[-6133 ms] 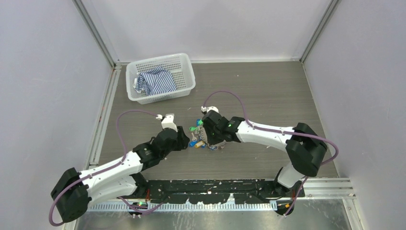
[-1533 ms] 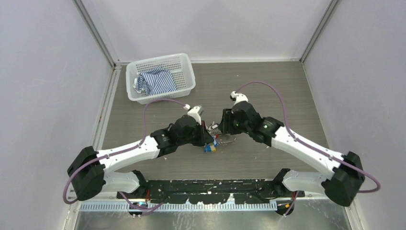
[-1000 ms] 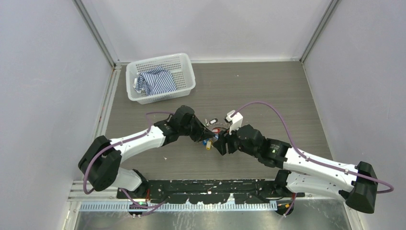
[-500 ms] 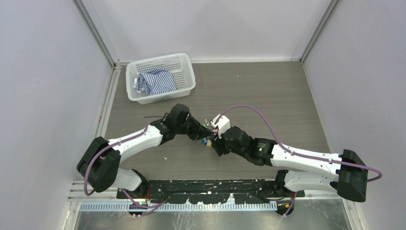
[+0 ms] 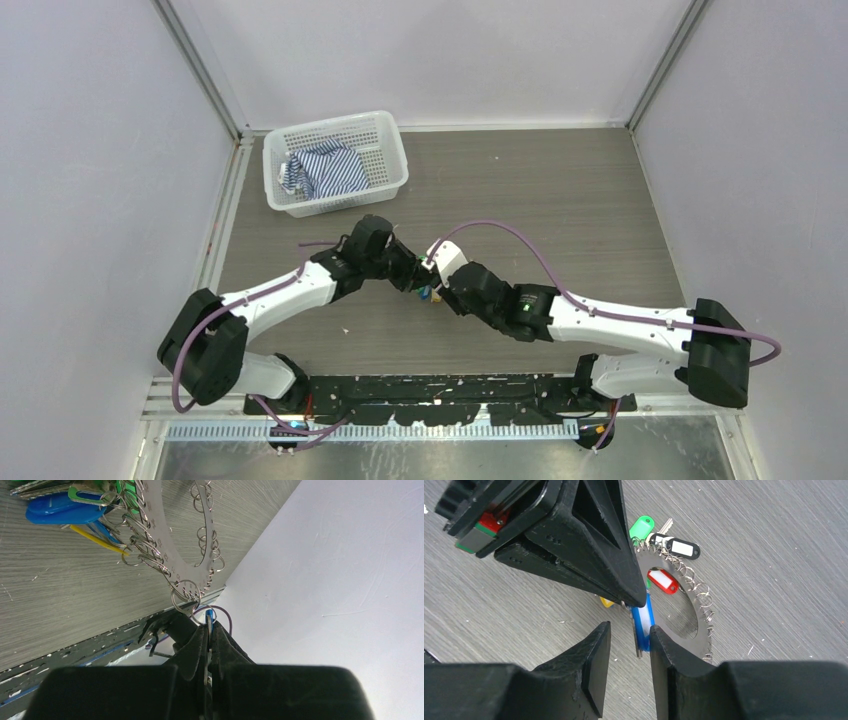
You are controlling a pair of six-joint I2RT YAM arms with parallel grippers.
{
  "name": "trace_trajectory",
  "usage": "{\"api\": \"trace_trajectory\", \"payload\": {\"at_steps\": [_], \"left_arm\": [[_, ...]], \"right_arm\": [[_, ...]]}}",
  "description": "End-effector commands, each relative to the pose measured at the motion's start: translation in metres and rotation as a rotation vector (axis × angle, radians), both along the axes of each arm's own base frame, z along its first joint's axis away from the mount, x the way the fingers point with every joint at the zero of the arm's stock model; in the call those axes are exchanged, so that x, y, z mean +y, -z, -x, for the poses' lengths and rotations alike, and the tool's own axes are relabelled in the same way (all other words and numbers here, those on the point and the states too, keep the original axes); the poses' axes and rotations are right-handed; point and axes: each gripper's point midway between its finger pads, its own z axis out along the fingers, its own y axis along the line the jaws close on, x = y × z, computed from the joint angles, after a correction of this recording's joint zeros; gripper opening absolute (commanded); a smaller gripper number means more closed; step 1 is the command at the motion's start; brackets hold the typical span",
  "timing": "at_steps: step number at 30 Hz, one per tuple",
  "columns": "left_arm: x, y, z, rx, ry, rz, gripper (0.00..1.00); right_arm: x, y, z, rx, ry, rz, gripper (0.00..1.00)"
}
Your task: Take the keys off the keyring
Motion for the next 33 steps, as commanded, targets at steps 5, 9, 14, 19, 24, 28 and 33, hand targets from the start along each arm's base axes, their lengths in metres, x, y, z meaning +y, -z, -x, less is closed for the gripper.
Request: {"api": "trace_trajectory", "payload": {"at_steps": [5,9,14,19,24,28,33], "left_arm": [[-0.004,-0.028,0.006,-0.029,0.029,0.102,0.00],[-0.004,-0.028,0.007,-0.032,0.031,0.111,0.00],[-0.009,-0.032,0.004,-0.086,0.055,0.146,0.01],[-0.008,-0.037,-0.001,-0.197,0.125,0.098,0.29],[-0.001,-0.041,-0.008,-0.326,0.149,0.057,0.43],[0.015,-0.036,-0.012,-0.431,0.150,-0.037,0.48],[0.039,-0.041,-0.023,-0.674,0.161,-0.193,0.51]], "right_arm": [[0.007,-0.020,-0.018,-0.085,0.055,-0.002,0.27],[0.006,-0.019,-0.019,-0.091,0.069,-0.015,0.10],[0.003,-0.021,-0.019,-0.089,0.092,-0.051,0.01],[-0.001,-0.024,-0.013,-0.075,0.090,-0.088,0.01],[-0.007,-0.027,-0.006,-0.054,0.091,-0.116,0.01],[-0.010,-0.030,-0.002,-0.031,0.086,-0.134,0.01],[-0.009,-0.038,0.001,0.008,0.073,-0.155,0.01]]}}
